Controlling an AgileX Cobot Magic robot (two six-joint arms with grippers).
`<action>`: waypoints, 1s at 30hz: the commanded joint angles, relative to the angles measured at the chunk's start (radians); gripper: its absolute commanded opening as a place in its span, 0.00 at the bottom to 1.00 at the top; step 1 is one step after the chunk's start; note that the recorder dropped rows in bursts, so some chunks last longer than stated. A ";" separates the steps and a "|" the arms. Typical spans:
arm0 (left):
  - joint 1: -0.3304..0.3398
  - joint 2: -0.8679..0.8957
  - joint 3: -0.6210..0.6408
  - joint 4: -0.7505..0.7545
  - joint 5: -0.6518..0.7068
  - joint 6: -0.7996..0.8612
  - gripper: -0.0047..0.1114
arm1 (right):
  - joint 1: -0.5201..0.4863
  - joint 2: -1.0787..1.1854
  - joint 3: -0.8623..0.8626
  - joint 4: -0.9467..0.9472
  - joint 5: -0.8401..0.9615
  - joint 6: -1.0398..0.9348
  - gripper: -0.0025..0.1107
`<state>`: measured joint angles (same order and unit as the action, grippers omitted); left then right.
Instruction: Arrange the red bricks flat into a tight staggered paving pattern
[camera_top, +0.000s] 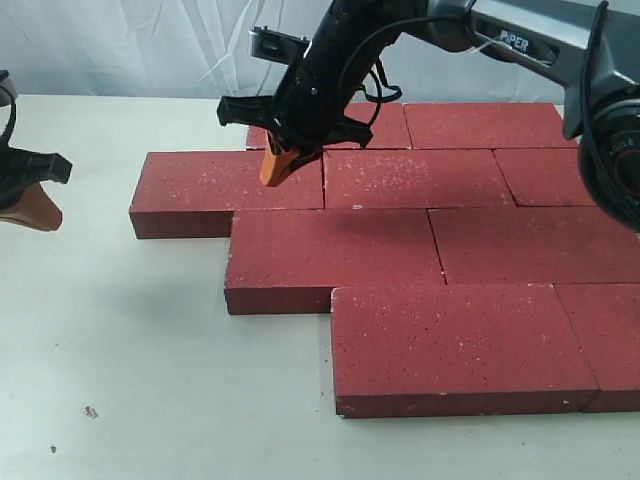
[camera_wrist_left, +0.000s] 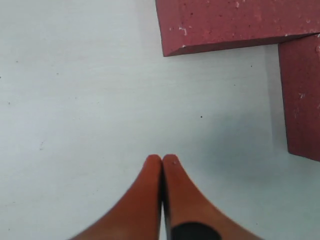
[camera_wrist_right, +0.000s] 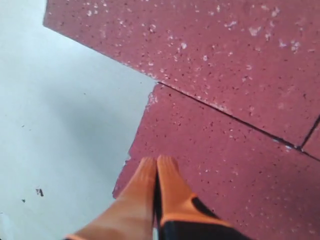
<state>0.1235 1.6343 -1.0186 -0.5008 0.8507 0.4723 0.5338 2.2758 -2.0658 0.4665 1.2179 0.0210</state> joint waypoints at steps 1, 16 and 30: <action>-0.059 -0.087 0.038 0.078 -0.049 -0.078 0.04 | 0.022 -0.071 0.022 -0.045 0.003 0.000 0.02; -0.322 -0.167 0.038 0.427 -0.138 -0.421 0.04 | 0.025 -0.192 0.197 -0.208 0.003 0.005 0.02; -0.377 -0.167 0.038 0.371 -0.231 -0.439 0.04 | -0.156 -0.346 0.415 -0.218 -0.066 0.014 0.02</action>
<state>-0.2481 1.4761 -0.9820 -0.1111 0.6465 0.0415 0.4357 1.9799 -1.7024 0.2588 1.1731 0.0308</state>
